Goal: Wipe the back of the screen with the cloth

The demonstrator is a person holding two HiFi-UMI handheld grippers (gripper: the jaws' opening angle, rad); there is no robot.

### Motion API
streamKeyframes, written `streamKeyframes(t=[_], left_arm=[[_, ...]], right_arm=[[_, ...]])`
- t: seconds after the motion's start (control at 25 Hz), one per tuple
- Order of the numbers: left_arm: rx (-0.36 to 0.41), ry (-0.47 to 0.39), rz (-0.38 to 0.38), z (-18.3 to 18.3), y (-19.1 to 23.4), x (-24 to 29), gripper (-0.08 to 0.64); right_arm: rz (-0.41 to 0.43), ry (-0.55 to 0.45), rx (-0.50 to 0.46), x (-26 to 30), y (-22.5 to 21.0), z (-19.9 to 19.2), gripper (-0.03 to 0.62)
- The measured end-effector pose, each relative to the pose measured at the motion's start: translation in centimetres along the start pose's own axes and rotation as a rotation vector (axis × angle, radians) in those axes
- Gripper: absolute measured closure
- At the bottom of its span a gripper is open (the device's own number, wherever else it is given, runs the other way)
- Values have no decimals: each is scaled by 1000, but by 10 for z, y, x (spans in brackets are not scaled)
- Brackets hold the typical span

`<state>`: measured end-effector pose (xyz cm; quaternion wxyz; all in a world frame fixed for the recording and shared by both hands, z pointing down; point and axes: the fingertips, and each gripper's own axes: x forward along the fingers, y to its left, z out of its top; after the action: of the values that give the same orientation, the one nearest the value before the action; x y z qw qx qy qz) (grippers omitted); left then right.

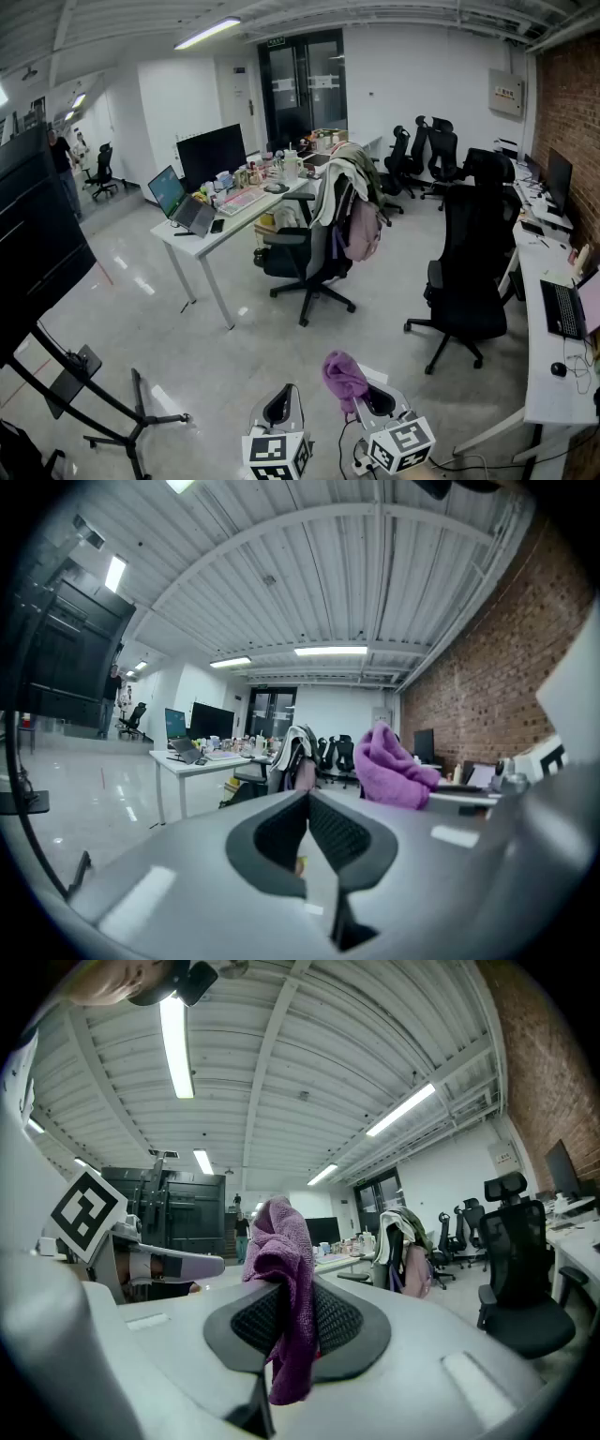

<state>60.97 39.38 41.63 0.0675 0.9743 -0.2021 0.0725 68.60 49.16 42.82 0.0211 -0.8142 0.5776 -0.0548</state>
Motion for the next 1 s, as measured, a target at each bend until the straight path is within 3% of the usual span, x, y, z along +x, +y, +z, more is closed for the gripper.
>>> streamKeyframes(t=[0.24, 0.44, 0.76, 1.0], left_arm=[[-18, 23, 90, -16, 30, -30, 552], [-51, 21, 271, -20, 89, -79, 552], [-130, -8, 532, -29, 220, -153, 552], [-136, -25, 659, -22, 357, -187, 552]], right_arm=[[92, 3, -42, 14, 31, -8, 541], [270, 31, -44, 41, 91, -18, 541], [538, 67, -69, 117, 227, -39, 541], [665, 60, -85, 212, 341, -45, 541]])
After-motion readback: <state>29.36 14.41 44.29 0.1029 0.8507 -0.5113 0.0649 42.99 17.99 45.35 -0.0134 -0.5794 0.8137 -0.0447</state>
